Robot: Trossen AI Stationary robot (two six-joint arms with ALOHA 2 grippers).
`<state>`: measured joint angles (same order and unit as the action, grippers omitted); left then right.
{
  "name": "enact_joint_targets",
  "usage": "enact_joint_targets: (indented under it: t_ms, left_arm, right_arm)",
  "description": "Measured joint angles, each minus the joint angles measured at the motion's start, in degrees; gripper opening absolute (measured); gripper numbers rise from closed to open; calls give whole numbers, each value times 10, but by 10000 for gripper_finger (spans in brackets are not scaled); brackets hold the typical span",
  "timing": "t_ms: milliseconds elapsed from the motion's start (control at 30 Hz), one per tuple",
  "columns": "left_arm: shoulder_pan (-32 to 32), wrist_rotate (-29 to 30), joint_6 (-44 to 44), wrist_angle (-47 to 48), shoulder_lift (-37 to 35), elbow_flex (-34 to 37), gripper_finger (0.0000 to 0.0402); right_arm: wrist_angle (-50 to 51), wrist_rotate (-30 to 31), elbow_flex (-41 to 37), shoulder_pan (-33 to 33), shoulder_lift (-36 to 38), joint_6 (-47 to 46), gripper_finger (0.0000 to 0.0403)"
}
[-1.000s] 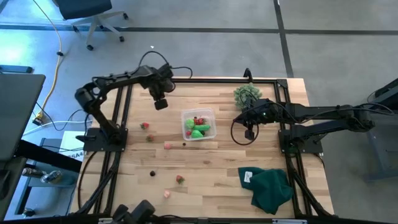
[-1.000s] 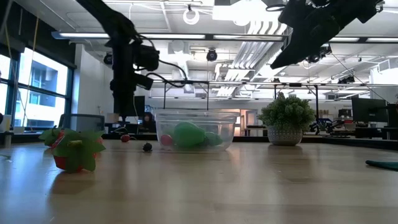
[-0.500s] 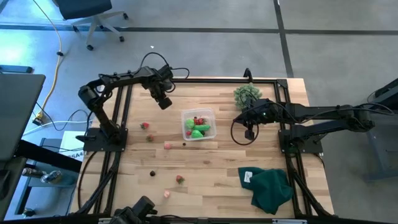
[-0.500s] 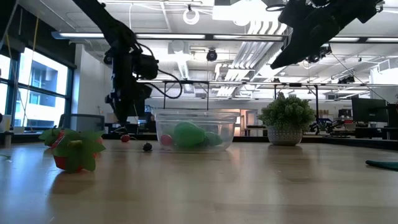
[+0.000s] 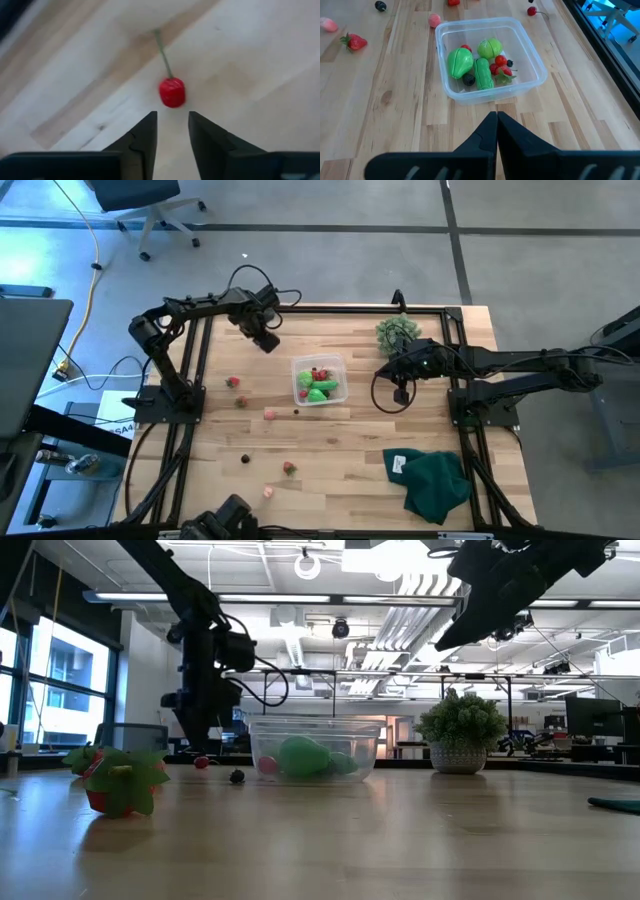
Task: Pick and placing Produce into tupperware
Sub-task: Put the red cherry into the transparent bin
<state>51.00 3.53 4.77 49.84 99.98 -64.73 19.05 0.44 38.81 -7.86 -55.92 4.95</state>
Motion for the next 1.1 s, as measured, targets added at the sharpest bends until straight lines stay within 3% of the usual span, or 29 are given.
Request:
enact_joint_targets:
  t_ms: [233,533,733,1100]
  left_arm:
    - [0,17,24,-7,0,0,130]
    - [0,19,19,-11,0,0,133]
    - [0,19,83,-48,0,0,134]
    - [0,40,151,-32,1,0,134]
  right_arm:
    - [0,0,0,0,0,0,2]
    - [0,0,0,0,0,0,2]
    - [0,0,0,0,0,0,2]
    - [0,0,0,0,0,0,2]
